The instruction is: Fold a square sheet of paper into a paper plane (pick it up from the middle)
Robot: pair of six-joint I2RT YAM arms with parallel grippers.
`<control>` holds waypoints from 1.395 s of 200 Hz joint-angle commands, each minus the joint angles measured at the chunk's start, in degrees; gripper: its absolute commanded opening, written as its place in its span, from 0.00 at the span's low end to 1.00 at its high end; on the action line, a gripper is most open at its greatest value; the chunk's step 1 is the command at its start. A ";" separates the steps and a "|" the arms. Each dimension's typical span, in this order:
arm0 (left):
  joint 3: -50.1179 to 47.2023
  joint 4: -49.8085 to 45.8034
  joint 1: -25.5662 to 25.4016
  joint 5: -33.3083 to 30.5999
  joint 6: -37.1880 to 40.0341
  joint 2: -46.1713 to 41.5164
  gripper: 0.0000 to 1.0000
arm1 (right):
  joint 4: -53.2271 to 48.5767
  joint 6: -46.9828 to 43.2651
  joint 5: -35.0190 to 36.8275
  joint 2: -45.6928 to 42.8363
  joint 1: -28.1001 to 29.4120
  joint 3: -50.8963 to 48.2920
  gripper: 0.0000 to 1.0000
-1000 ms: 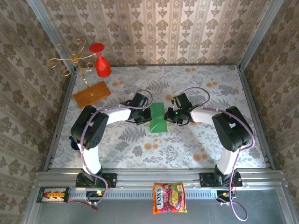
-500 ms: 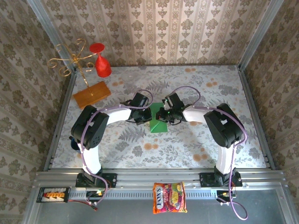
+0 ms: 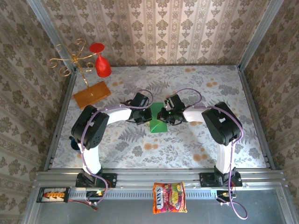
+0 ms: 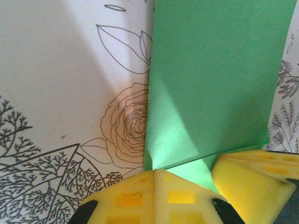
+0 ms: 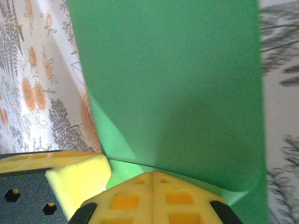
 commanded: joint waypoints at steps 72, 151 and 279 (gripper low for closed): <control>-3.61 -7.80 -0.70 -3.39 -0.19 5.14 0.00 | -4.52 2.25 6.75 -8.00 -7.25 -4.50 0.01; -2.21 -8.34 -0.89 -3.07 0.71 4.76 0.00 | -7.97 -3.98 -3.06 -6.78 -2.01 -0.42 0.00; -1.56 -5.99 -0.80 -0.90 1.47 3.66 0.00 | -13.11 -5.15 -2.71 1.21 0.69 2.43 0.00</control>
